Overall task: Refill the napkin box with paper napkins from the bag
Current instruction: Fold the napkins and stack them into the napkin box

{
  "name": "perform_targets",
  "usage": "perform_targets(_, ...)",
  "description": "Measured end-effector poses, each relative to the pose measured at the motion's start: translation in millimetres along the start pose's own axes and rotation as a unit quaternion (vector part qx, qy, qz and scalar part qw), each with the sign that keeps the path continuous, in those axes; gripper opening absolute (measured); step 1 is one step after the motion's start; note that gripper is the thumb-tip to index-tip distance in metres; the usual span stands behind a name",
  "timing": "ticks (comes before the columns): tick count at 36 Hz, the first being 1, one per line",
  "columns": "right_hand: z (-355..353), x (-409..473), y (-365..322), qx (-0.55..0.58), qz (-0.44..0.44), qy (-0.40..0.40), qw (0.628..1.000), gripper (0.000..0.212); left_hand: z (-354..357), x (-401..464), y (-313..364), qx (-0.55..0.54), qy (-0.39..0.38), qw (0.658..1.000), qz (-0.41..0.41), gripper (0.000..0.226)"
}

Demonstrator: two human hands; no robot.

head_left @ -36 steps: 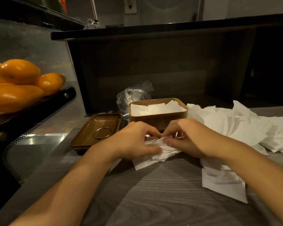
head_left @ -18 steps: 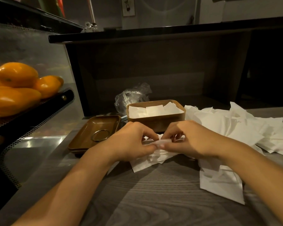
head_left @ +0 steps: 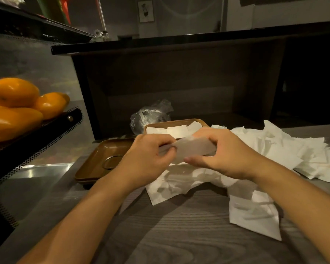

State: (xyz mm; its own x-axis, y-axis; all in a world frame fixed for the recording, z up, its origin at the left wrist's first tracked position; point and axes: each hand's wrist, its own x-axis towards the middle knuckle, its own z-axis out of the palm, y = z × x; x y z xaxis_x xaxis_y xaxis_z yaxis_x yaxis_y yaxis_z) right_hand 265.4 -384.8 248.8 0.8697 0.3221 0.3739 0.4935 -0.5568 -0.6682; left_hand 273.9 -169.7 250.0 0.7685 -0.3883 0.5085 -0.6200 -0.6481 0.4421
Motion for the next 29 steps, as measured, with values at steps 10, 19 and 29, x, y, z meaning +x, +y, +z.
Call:
perform_targets(10,-11,-2,-18,0.279,0.068,0.026,0.958,0.045,-9,-2,33,-0.446,-0.17,0.857,-0.195,0.029)
perform_targets(19,0,1,-13,0.179,0.043,0.099,0.978,0.013,5,-3,30,-0.557,-0.158,0.77,-0.269,0.042)
perform_targets(29,-12,4,-15,0.206,0.049,0.17,0.963,0.011,8,1,25,-0.618,-0.091,0.73,-0.278,0.033)
